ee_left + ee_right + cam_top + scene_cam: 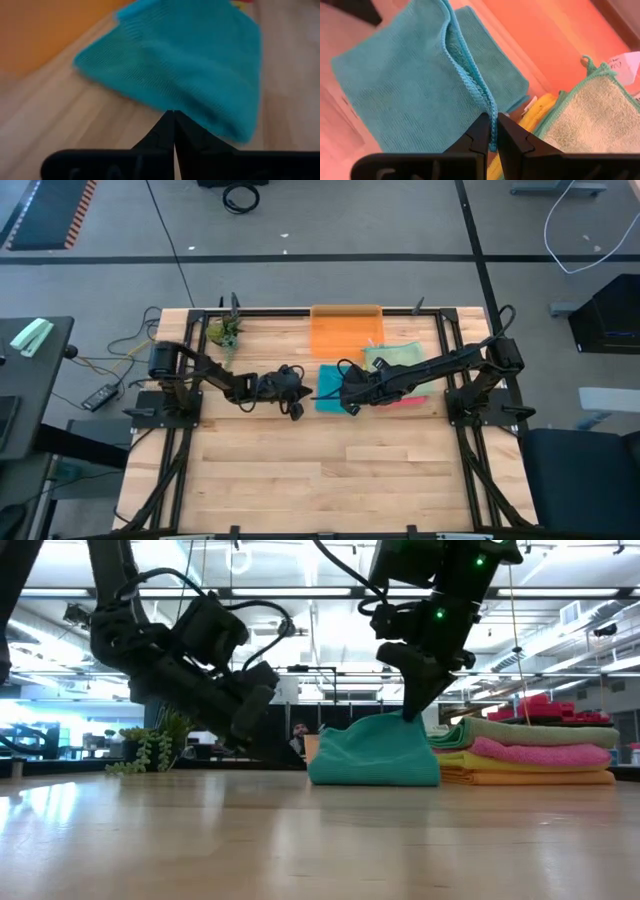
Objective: Fold microfiber towels
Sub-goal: Fold the blue microfiber cloth
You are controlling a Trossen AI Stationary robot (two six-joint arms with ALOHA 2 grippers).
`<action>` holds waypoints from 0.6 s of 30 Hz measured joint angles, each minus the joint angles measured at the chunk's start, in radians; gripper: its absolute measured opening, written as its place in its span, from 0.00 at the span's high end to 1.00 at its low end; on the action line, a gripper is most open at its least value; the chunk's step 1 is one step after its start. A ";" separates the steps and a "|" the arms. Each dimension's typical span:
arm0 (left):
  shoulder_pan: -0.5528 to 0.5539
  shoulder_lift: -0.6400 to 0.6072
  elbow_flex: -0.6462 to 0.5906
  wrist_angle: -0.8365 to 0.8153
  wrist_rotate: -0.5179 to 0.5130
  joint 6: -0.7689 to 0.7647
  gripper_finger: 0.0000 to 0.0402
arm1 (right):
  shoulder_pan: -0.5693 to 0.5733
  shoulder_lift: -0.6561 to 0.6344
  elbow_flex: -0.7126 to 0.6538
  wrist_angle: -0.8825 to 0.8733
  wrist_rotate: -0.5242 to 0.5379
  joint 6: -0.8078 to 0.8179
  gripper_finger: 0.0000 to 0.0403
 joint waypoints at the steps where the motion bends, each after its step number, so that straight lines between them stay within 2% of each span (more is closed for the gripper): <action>1: -0.007 0.015 0.013 0.011 0.000 0.018 0.97 | -0.001 0.000 0.000 -0.003 0.000 0.005 0.91; 7: -0.036 0.096 0.092 -0.014 0.002 0.059 0.97 | -0.012 0.000 0.000 -0.022 0.000 0.011 0.91; 18: -0.077 0.098 0.115 -0.075 -0.002 0.077 0.99 | -0.050 0.000 0.000 -0.024 -0.007 0.003 0.91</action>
